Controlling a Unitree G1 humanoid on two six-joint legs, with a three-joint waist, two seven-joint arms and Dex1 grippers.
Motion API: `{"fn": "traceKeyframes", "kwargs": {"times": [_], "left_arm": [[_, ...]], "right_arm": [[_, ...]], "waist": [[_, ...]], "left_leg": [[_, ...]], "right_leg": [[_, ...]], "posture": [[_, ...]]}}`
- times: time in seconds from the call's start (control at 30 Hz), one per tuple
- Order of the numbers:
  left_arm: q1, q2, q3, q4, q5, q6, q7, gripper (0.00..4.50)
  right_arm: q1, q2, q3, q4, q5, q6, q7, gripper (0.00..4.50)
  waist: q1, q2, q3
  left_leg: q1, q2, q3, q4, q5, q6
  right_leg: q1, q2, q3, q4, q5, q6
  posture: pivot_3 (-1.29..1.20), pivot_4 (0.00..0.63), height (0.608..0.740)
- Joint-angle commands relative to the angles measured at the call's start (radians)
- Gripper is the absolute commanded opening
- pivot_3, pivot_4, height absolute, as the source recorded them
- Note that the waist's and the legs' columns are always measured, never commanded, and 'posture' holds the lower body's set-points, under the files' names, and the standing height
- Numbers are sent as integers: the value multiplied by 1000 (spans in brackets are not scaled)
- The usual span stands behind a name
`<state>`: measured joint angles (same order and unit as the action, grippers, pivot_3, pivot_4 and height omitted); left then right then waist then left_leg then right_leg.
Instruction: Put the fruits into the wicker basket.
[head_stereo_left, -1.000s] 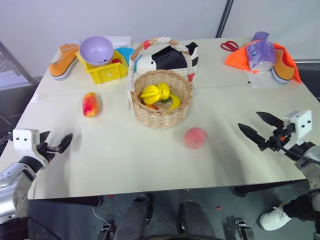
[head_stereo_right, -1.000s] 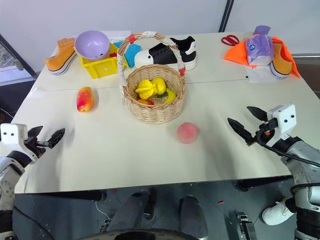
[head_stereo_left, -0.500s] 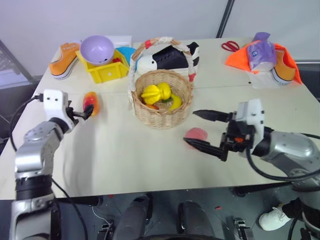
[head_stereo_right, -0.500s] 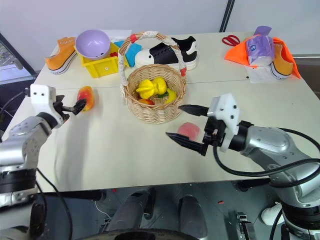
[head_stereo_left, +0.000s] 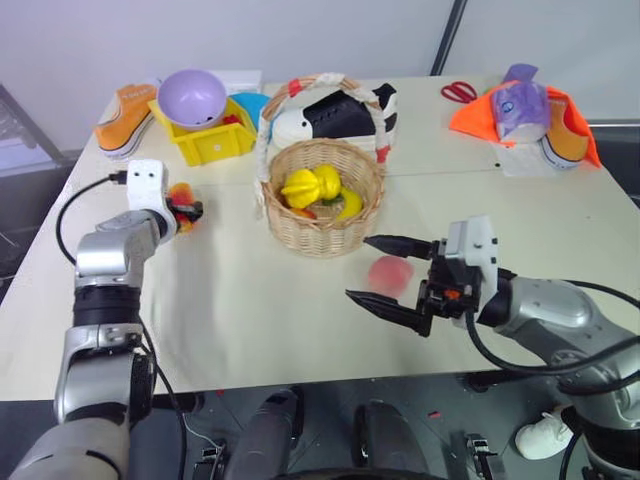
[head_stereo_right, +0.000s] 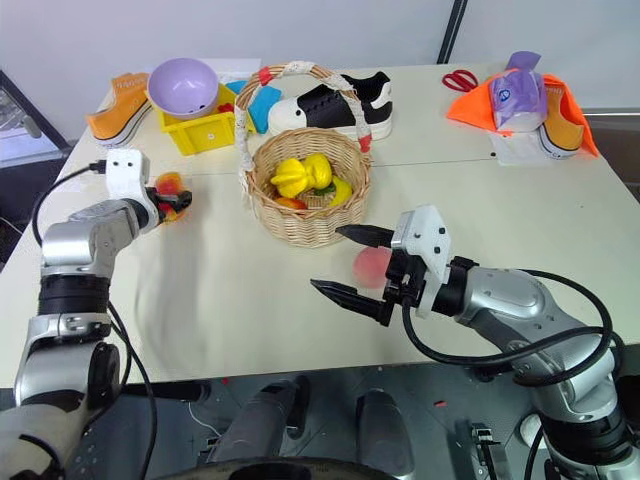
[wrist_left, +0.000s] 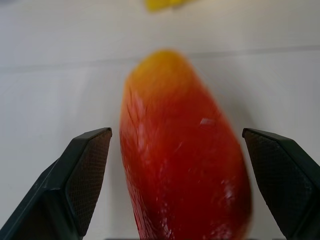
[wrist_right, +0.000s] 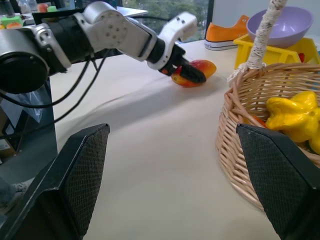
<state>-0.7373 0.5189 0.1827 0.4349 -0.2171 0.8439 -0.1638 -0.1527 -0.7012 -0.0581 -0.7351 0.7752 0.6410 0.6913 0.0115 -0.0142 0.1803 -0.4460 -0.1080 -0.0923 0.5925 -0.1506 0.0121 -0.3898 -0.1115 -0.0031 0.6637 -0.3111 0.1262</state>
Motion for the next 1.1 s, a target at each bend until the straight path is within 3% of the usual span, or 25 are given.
{"fn": "traceKeyframes", "kwargs": {"times": [0.03, 0.1, 0.17, 0.23, 0.37, 0.53, 0.6, 0.67, 0.8, 0.93, 1.1], "left_arm": [[-40, 9, 29, 7, 6, -7, 7, 4245], [-41, 5, 37, 13, 0, -24, 4, 3678], [-41, 7, 35, 12, 5, -35, 1, 2663], [-35, 18, 22, 0, 22, -46, -1, 2245], [14, 56, 16, -84, 39, -78, -31, 2245], [216, 163, 79, -361, -64, -203, -276, 2245], [374, 239, 129, -598, -261, -143, -531, 2245], [463, 290, 135, -766, -382, -102, -666, 2245], [368, 235, 47, -873, -445, -36, -595, 2245], [205, 132, -125, -859, -337, -32, -473, 2245], [22, 29, -313, -688, -185, -34, -395, 2245]], "right_arm": [[11, 11, 4, -44, -16, -30, -12, 4403], [17, 16, 12, -48, -27, -35, -16, 4500], [18, 18, 17, -49, -32, -38, -19, 4500], [19, 18, 20, -48, -37, -42, -18, 4500], [20, 17, 24, -45, -49, -48, -14, 4500], [18, 6, 9, -25, -64, -62, -6, 4500], [-4, 7, -16, 8, -59, -62, -10, 4500], [-32, 16, -38, 45, -49, -58, -18, 4500], [-63, 11, -47, 120, -84, -66, -16, 4500], [-69, 21, -51, 149, -108, -74, -28, 4500], [-74, 39, -53, 141, -114, -74, -50, 4500]], "waist": [[1, -1, 0], [1, -2, 0], [1, -2, 0], [1, -2, 0], [-2, -2, 0], [-13, -2, 0], [-15, -2, 0], [-19, -1, 0], [6, -1, -1], [17, -1, -1], [11, -1, -1]], "left_leg": [[0, 0, 0, 0, 0, 0], [0, 0, 0, 0, 0, 0], [0, 0, 0, 0, 0, 0], [0, 0, 0, 0, 0, 0], [0, 0, 0, 0, 0, 0], [0, 1, 2, -2, 0, 0], [1, 1, 1, -2, -1, -2], [1, 1, 2, -2, -2, -2], [1, 1, 2, -1, -2, -1], [1, 0, 3, 1, -2, -1], [-2, 1, 4, -1, -1, 2]], "right_leg": [[0, 0, 0, 0, 0, 0], [0, 0, 0, 0, 0, 0], [0, 0, 0, 0, 0, 0], [0, 0, 0, 0, 0, 0], [0, 0, 0, 0, 0, 0], [0, -1, 1, 0, 0, -1], [-2, -1, 1, 0, 0, -1], [-1, -2, 2, -2, -2, -5], [1, -2, 1, -6, -1, -7], [2, -2, 1, -7, -1, -7], [2, -1, 1, -5, 3, 0]], "posture": [[0, 150, 740], [0, 150, 740], [0, 150, 740], [0, 150, 740], [0, 150, 740], [0, 150, 740], [0, 150, 740], [0, 150, 740], [0, 150, 740], [0, 150, 740], [0, 150, 740]]}}
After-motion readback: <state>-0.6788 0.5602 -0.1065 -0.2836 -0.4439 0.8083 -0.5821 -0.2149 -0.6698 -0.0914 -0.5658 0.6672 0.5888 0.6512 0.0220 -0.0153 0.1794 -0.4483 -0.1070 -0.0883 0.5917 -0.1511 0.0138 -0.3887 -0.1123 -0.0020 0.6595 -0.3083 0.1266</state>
